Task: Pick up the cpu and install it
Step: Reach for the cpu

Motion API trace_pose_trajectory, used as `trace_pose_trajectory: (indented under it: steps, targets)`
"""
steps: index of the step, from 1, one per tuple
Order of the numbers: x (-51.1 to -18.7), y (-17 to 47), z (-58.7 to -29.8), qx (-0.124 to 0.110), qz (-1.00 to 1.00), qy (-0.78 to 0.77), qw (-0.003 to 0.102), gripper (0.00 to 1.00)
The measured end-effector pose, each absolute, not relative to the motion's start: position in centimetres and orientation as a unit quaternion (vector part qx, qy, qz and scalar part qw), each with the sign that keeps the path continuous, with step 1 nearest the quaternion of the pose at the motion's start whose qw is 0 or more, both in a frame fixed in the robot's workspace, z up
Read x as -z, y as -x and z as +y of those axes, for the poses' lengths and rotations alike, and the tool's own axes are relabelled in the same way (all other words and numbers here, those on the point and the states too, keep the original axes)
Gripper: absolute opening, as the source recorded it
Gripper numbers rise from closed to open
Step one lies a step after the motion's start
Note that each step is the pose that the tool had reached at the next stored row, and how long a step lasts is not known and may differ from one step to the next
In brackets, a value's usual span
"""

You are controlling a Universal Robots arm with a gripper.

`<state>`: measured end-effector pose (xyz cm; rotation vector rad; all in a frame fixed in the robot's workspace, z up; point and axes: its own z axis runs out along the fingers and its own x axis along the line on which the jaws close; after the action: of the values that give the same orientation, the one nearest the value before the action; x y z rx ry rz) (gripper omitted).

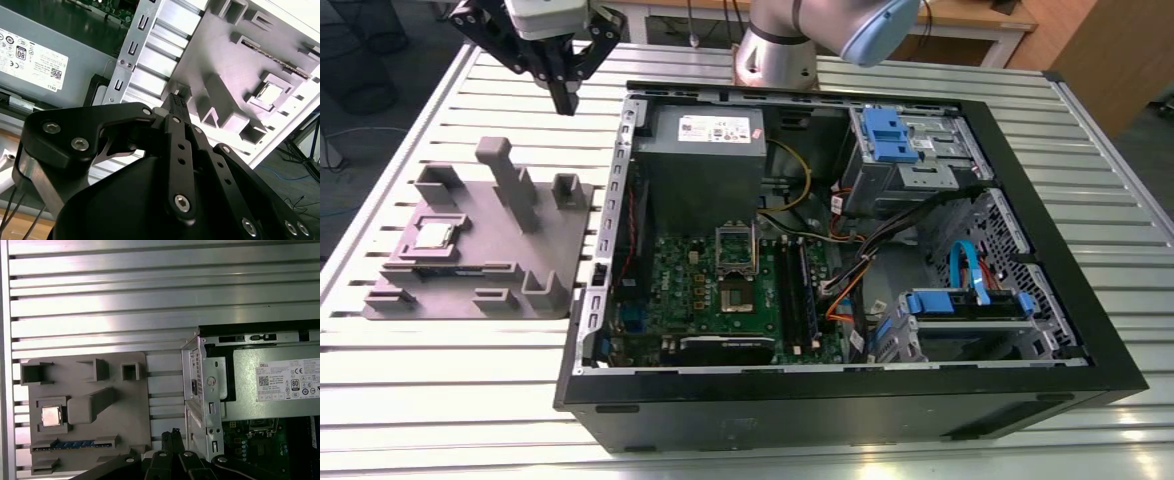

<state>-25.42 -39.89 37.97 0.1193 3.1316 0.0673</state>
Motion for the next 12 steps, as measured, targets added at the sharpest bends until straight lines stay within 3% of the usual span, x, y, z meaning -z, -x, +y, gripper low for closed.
trace_pose_trajectory:
  steps: [12]
  targets:
    - [-37.90, 26.16, -39.89, -0.021, 0.999, -0.038, 0.003, 0.10]
